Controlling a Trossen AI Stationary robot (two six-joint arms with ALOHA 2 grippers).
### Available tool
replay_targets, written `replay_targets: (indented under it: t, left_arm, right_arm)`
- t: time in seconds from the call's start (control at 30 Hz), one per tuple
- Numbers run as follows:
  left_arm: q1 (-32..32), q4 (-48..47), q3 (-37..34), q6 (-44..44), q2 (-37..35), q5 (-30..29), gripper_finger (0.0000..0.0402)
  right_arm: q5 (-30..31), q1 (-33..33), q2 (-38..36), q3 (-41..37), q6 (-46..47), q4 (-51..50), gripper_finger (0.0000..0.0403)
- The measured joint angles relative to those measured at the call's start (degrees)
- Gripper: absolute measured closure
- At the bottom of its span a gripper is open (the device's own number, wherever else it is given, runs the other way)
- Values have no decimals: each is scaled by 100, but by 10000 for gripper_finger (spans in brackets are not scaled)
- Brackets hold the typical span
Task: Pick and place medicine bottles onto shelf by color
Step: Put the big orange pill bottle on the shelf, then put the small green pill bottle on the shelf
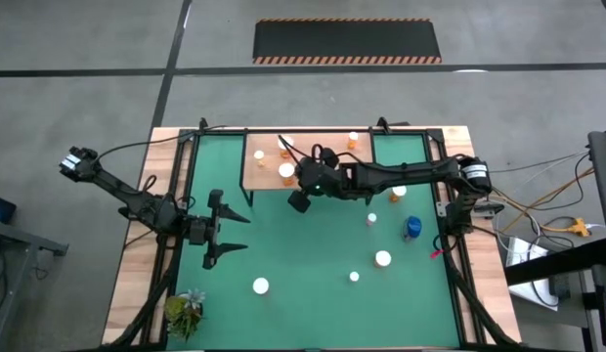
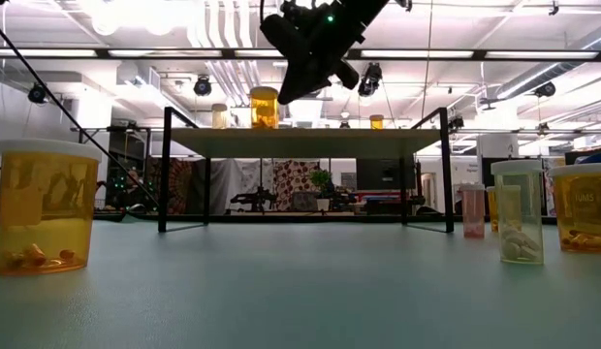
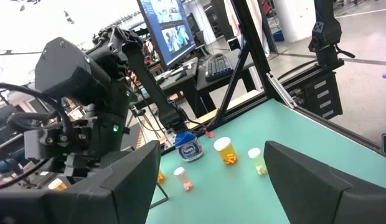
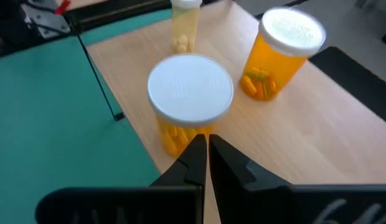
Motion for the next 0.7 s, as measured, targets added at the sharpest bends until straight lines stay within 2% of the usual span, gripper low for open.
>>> replay_targets:
  t: [0.47, 0.7]
  left_arm:
    - [-2, 1, 0, -5, 2, -1, 132]
    - [-2, 0, 0, -13, 2, -1, 132]
  right_arm:
    - [30, 46, -144, 2, -102, -70, 394]
    - [35, 607, -440, 2, -253, -716, 394]
